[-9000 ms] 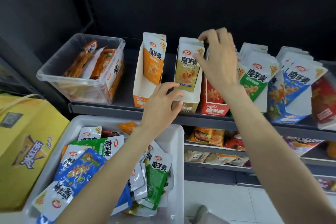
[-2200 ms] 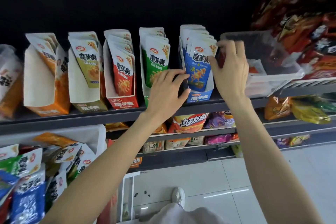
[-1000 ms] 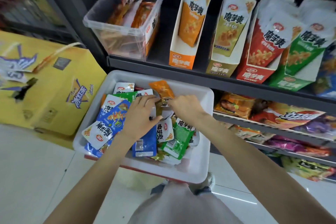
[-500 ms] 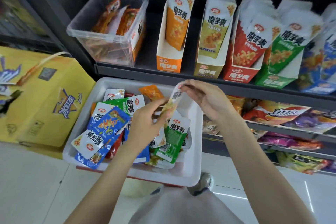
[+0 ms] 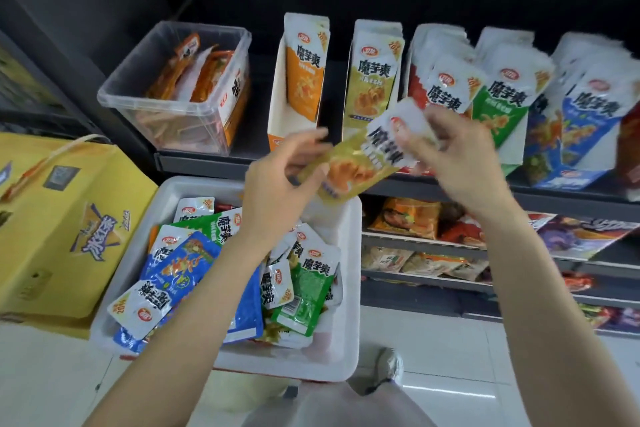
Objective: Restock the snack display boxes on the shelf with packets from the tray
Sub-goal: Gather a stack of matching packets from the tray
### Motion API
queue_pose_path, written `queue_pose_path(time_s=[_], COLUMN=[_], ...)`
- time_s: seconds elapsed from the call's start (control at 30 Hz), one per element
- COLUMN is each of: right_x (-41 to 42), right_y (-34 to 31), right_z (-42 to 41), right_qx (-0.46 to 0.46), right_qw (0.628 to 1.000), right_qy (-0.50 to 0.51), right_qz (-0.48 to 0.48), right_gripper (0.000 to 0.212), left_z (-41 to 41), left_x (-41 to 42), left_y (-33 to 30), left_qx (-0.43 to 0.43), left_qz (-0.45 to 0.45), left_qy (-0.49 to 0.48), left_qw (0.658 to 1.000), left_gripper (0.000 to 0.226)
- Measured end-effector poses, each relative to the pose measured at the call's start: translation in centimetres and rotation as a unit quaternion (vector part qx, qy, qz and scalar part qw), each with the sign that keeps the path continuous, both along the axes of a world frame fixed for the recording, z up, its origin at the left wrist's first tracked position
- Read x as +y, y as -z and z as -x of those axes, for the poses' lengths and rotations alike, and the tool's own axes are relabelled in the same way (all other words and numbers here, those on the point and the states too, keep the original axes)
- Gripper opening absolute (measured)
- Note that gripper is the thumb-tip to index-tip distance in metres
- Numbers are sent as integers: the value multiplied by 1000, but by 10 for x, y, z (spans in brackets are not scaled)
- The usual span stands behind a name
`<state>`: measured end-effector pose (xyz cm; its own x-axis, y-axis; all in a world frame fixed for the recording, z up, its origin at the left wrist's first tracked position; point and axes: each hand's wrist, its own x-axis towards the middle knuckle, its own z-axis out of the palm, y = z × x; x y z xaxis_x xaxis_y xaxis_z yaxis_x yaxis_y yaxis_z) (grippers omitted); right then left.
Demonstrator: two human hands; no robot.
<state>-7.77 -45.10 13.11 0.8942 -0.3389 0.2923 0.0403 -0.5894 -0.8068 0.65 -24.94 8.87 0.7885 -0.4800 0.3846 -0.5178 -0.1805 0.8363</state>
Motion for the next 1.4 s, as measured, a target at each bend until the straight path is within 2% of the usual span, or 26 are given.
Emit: queue_pose_path(time_s=[0.07,0.13,0.23,0.37,0.47,0.53,0.63,0.73,0.83,0.9,0.97,1.07,1.23,1.33,1.4], right_x=[-19,-38,-53,-53,-47,-45,-49,-52,-35,-10,21,62,114,135,146], right_y=[-15,-29,-45,-43,-25,-16,-6,4,13,20,35,71,126,149,159], right_z=[-1,-7,-34,-90,-121,-133,-139,-127,-92,-59,-27,1,-11,-19,-20], right_qx=[-58,-101,-116,-38,43,57,58,-29,-135,-148,-113,18,220,328,369], right_qw=[993,979,965,956,917,893,886,897,925,950,974,988,927,880,872], right_qy=[89,157,176,142,147,154,166,183,168,126,61,-48,-176,-178,-170], right_qz=[59,79,158,252,369,420,429,401,312,246,186,147,247,295,272], right_gripper=[21,15,21,17,21,24,33,29,21,18,17,18,27,44,46], left_z=[-11,-27,-47,-54,-52,-51,-49,-47,-41,-32,-20,-4,17,27,32], left_x=[-16,-30,-46,-58,-60,-60,-57,-52,-45,-34,-12,36,108,123,125], left_y=[-4,-4,7,24,29,32,35,38,40,41,51,80,123,131,135], left_qx=[-101,-186,-262,-284,-274,-276,-265,-269,-283,-284,-275,-240,-147,-135,-132], left_qz=[-17,-79,-179,-220,-225,-232,-241,-215,-162,-134,-135,-217,-400,-434,-441], left_qy=[-37,-63,-51,-42,-42,-29,-8,1,-9,-33,-53,-72,-68,-58,-59], left_qw=[994,977,947,932,934,932,934,939,945,949,951,944,902,889,886], left_gripper=[42,39,31,13,3,10,18,22,24,24,24,27,37,42,51])
